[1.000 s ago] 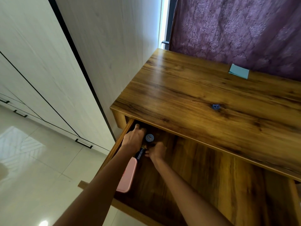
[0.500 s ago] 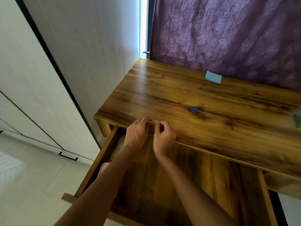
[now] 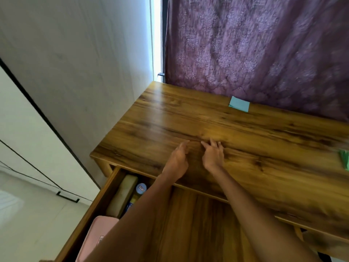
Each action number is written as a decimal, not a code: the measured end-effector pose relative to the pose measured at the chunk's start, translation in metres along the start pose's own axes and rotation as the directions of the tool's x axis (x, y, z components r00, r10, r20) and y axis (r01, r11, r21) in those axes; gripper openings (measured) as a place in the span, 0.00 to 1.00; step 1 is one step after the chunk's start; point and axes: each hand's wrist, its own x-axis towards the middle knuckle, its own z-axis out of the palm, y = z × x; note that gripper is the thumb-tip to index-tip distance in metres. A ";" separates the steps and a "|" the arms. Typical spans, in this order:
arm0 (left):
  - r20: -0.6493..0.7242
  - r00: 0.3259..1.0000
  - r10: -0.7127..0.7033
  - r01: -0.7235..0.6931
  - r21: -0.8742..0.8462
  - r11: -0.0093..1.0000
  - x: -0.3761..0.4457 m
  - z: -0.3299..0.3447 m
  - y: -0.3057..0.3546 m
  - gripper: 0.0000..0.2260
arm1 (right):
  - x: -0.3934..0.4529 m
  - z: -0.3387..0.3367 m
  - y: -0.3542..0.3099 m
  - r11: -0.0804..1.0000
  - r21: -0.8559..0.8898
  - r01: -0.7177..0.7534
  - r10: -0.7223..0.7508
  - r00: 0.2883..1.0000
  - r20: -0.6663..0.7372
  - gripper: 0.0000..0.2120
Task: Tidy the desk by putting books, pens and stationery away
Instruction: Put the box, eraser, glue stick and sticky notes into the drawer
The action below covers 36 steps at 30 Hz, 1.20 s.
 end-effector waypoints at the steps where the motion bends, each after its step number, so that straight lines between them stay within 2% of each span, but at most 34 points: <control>1: -0.001 1.000 -0.020 0.020 -0.010 1.000 0.001 0.000 0.000 0.23 | 0.001 0.004 0.002 1.000 -0.007 0.012 -0.013 1.000 -0.028 0.23; 4: -0.032 0.999 -0.039 0.037 -0.065 0.997 -0.002 -0.004 0.000 0.19 | 0.001 0.012 0.005 0.997 0.043 0.058 -0.050 0.984 -0.169 0.18; 7: -0.073 0.996 -0.052 0.047 -0.070 0.996 -0.011 -0.013 -0.005 0.17 | -0.008 0.010 0.003 0.991 0.123 0.059 -0.027 0.969 -0.245 0.15; 10: -0.209 0.978 -0.024 0.009 -0.070 0.997 -0.030 -0.032 -0.012 0.14 | -0.038 0.007 -0.014 0.970 0.224 0.091 -0.007 0.937 -0.348 0.15; 13: -0.354 0.935 0.012 -0.030 -0.044 0.999 -0.058 -0.064 -0.017 0.08 | -0.090 0.016 -0.042 0.897 0.240 0.371 -0.202 0.827 -0.524 0.15; 15: -0.372 0.924 0.086 -0.080 0.032 0.996 -0.080 -0.084 -0.025 0.11 | -0.130 0.028 -0.063 0.827 0.181 0.533 -0.363 0.751 -0.552 0.15; 17: -0.343 0.931 0.124 -0.099 0.089 0.991 -0.099 -0.098 -0.038 0.13 | -0.160 0.047 -0.079 0.780 0.160 0.605 -0.467 0.733 -0.495 0.16; 19: -0.290 0.953 0.083 -0.059 0.091 0.994 -0.117 -0.106 -0.053 0.11 | -0.179 0.067 -0.088 0.781 0.182 0.598 -0.508 0.777 -0.372 0.17; 22: -0.213 0.977 -0.029 0.042 0.057 0.997 -0.136 -0.112 -0.074 0.08 | -0.193 0.095 -0.089 0.847 0.265 0.461 -0.467 0.883 -0.048 0.17; 24: -0.176 0.981 -0.078 0.095 0.088 0.992 -0.144 -0.115 -0.086 0.07 | -0.199 0.110 -0.087 0.897 0.283 0.339 -0.372 0.925 0.074 0.19; 27: -0.130 0.984 -0.125 0.141 0.120 0.983 -0.150 -0.114 -0.097 0.06 | -0.199 0.123 -0.090 0.916 0.312 0.251 -0.289 0.954 0.083 0.21; 32: -0.052 0.980 -0.190 0.196 0.159 0.968 -0.144 -0.107 -0.109 0.10 | -0.170 0.134 -0.104 0.920 0.310 0.239 -0.230 0.971 -0.065 0.19; 36: -0.054 0.971 -0.232 0.238 0.191 0.952 -0.133 -0.101 -0.118 0.12 | -0.145 0.142 -0.111 0.920 0.312 0.238 -0.232 0.971 -0.058 0.20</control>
